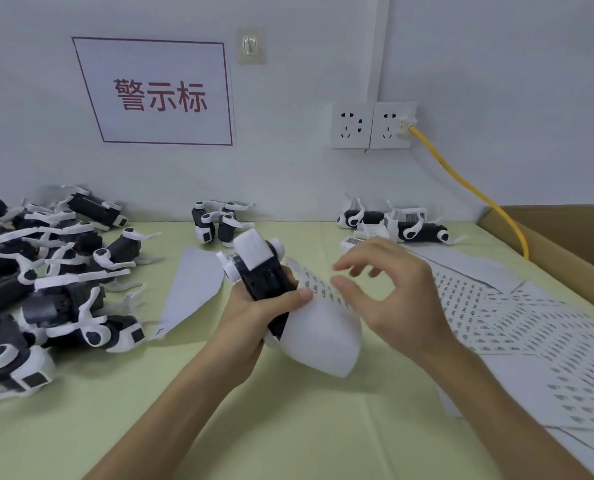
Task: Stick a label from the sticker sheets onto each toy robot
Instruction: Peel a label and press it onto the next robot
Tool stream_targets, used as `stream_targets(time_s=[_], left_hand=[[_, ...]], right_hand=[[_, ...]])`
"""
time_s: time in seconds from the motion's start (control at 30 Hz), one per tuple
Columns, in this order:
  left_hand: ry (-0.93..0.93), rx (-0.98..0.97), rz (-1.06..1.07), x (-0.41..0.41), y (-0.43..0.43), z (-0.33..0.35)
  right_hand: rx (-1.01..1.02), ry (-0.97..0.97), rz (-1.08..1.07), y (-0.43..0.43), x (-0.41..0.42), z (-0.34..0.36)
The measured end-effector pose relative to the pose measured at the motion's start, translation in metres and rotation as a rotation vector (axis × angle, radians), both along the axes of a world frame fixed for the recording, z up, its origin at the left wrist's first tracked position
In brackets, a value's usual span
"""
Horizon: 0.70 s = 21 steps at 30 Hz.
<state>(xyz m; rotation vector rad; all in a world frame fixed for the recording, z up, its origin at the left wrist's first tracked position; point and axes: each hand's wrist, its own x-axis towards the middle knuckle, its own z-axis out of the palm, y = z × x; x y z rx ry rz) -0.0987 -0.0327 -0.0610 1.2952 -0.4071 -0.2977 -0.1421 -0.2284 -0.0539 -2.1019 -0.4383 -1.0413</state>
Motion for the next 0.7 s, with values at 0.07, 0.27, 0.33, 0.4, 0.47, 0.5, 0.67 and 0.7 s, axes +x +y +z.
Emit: stream_targets(time_s=[0.07,0.27,0.33,0.4,0.47,0.5,0.67,0.7], left_hand=[[-0.022,-0.043,-0.019,0.0,0.0,0.001],[-0.136,-0.05,-0.094,-0.004,0.003,0.006],[-0.135,-0.011,-0.052,-0.004,0.002,0.005],[-0.13,0.028,-0.008,-0.003,0.002,0.004],[-0.151,0.054,0.0,-0.004,0.001,0.003],[-0.166,0.058,-0.002,-0.005,0.0,0.003],[-0.237,0.055,-0.023,-0.006,0.0,0.004],[-0.237,0.054,-0.02,-0.006,0.0,0.004]], right_hand=[[-0.03,0.064,0.077,0.011,-0.001,-0.004],[0.012,0.06,0.105,0.013,0.0,-0.004],[0.022,0.055,0.098,0.011,0.0,-0.004],[0.056,0.071,0.103,0.012,-0.001,-0.004],[0.066,0.082,0.101,0.014,-0.001,-0.005],[0.065,0.081,0.094,0.015,-0.001,-0.005],[0.105,0.066,0.076,0.017,-0.001,-0.006],[0.12,0.078,0.077,0.017,-0.001,-0.007]])
